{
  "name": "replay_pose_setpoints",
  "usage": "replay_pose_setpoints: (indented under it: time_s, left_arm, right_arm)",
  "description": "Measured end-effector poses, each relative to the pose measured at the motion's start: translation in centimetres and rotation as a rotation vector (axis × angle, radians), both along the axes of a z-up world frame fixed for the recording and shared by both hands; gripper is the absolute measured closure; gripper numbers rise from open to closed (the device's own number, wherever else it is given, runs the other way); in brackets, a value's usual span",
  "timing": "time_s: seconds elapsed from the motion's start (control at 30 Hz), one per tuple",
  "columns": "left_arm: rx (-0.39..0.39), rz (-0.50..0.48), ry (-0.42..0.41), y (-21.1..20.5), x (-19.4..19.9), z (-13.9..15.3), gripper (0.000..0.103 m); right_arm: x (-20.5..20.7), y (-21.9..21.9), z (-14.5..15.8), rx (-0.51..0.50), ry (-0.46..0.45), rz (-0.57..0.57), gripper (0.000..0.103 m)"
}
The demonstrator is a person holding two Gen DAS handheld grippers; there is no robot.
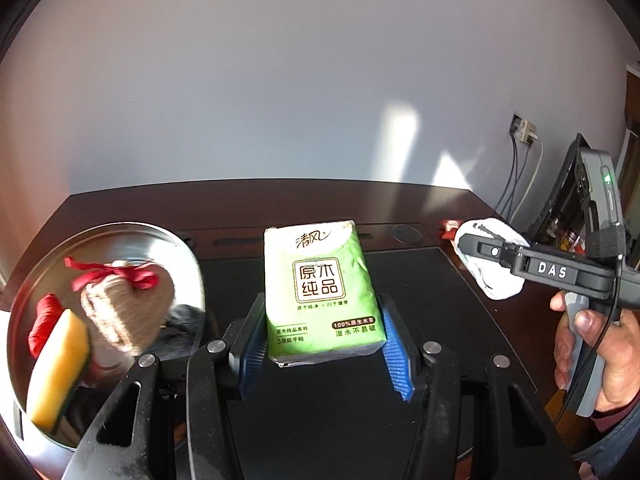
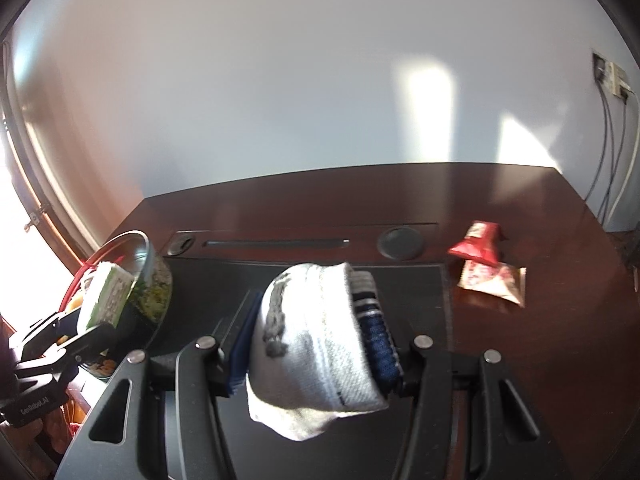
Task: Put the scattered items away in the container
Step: 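Carry the tissue packet and sock over the steel bowl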
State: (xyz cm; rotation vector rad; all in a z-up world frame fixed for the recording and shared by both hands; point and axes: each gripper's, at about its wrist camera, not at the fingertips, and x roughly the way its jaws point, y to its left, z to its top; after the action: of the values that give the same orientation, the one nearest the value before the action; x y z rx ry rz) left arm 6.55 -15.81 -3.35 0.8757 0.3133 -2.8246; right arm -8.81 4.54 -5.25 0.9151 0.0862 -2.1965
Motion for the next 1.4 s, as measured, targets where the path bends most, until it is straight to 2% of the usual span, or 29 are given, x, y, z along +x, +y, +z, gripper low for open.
replay_pose_setpoints:
  time_s: [0.3, 0.53, 0.73, 0.9, 1.17, 1.4]
  left_arm:
    - [-0.009, 0.063, 0.045, -4.3, 4.3, 1.5, 0.049]
    - [-0.015, 0.243, 0.056, -11.5, 9.0, 1.9, 0.049]
    - [-0.012, 0.35, 0.044, -15.7, 11.1, 1.3, 0.049]
    - [-0.02, 0.367, 0.027, -17.5, 11.2, 0.9, 0.049]
    - [-0.056, 0.375, -0.013, -19.8, 8.9, 0.2, 0.049]
    - [-0.043, 0.397, -0.045, -22.2, 8.0, -1.0, 0.048]
  right_arm:
    - [1.9, -4.4, 0.4, -0.012, -0.007, 0.061, 0.05]
    - [4.5, -9.8, 1.1, -0.04, -0.008, 0.162, 0.05]
    - [7.2, -14.3, 1.1, -0.043, -0.017, 0.26, 0.049]
    - [9.2, -17.3, 1.2, -0.025, -0.013, 0.328, 0.049]
    - [12.1, -21.4, 1.0, -0.009, 0.013, 0.41, 0.049]
    - [15.6, -24.9, -0.3, 0.057, 0.093, 0.483, 0.049]
